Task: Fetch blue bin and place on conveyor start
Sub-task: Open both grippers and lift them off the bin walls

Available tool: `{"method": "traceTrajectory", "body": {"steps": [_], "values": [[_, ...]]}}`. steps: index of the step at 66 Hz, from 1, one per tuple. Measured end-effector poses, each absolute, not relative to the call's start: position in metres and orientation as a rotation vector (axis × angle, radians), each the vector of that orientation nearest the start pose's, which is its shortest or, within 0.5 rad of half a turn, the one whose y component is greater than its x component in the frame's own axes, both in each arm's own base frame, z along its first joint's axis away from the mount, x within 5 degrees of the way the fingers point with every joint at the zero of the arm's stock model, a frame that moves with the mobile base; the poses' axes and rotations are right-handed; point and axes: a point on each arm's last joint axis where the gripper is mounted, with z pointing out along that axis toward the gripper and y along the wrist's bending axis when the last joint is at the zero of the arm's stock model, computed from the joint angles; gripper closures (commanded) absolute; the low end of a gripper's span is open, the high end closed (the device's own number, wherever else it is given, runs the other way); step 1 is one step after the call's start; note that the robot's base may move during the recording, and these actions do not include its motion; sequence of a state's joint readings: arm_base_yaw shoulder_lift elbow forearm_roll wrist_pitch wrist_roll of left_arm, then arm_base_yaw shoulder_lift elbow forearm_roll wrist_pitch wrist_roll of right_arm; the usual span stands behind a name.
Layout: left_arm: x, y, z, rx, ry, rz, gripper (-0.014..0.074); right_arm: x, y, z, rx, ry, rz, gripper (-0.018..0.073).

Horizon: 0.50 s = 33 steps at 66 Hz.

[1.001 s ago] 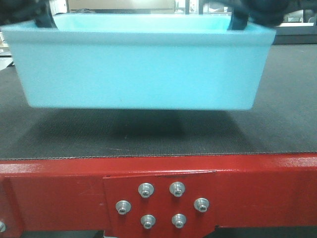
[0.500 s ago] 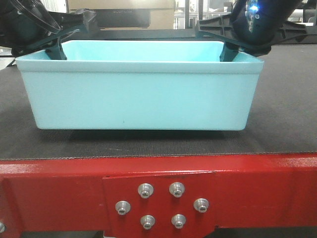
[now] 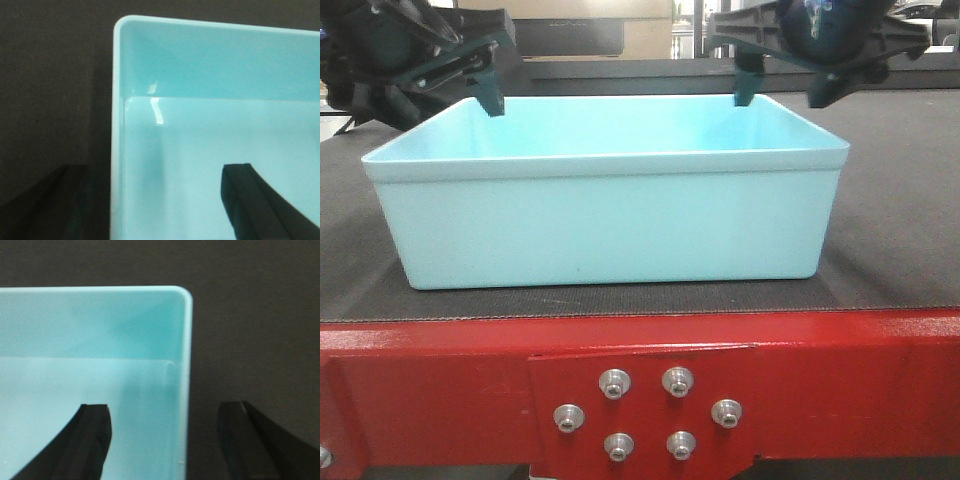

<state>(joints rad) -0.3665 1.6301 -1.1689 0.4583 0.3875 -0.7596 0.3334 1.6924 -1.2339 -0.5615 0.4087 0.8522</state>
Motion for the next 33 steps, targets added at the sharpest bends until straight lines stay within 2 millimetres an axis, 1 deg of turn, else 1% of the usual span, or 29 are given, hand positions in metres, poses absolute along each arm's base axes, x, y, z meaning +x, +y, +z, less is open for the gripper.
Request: {"method": "traceTrajectory", "body": {"steps": [8, 12, 17, 19, 20, 23, 26, 27, 32, 33], "values": [[0.348, -0.115, 0.282, -0.06, 2.287, -0.145, 0.0156, 0.366, 0.105, 0.274, 0.119, 2.279, 0.084, 0.0194], [0.35, -0.114, 0.289, -0.061, 2.28, -0.125, 0.0189, 0.364, 0.104, 0.277, 0.122, 2.274, 0.084, 0.0234], [0.35, -0.112, 0.3, -0.059, 2.258, -0.105, 0.0277, 0.36, 0.102, 0.285, 0.127, 2.257, 0.088, 0.0323], [0.349, -0.111, 0.307, -0.06, 2.244, -0.103, 0.0316, 0.359, 0.102, 0.289, 0.129, 2.248, 0.091, 0.0379], [0.349, -0.111, 0.308, -0.059, 2.239, -0.103, 0.0348, 0.358, 0.101, 0.291, 0.13, 2.245, 0.092, 0.0391], [0.345, -0.11, 0.319, -0.061, 2.211, -0.109, 0.0419, 0.354, 0.099, 0.299, 0.136, 2.23, 0.094, 0.0465], [0.341, -0.108, 0.33, -0.066, 2.183, -0.119, 0.0498, 0.349, 0.097, 0.308, 0.143, 2.211, 0.097, 0.0554], [0.34, -0.107, 0.333, -0.068, 2.175, -0.121, 0.054, 0.347, 0.096, 0.311, 0.146, 2.206, 0.098, 0.0579], [0.33, -0.103, 0.349, -0.089, 2.146, -0.138, 0.0689, 0.338, 0.094, 0.325, 0.156, 2.184, 0.098, 0.0722], [0.328, -0.103, 0.351, -0.096, 2.145, -0.144, 0.0708, 0.335, 0.093, 0.329, 0.159, 2.175, 0.101, 0.0725]]}}
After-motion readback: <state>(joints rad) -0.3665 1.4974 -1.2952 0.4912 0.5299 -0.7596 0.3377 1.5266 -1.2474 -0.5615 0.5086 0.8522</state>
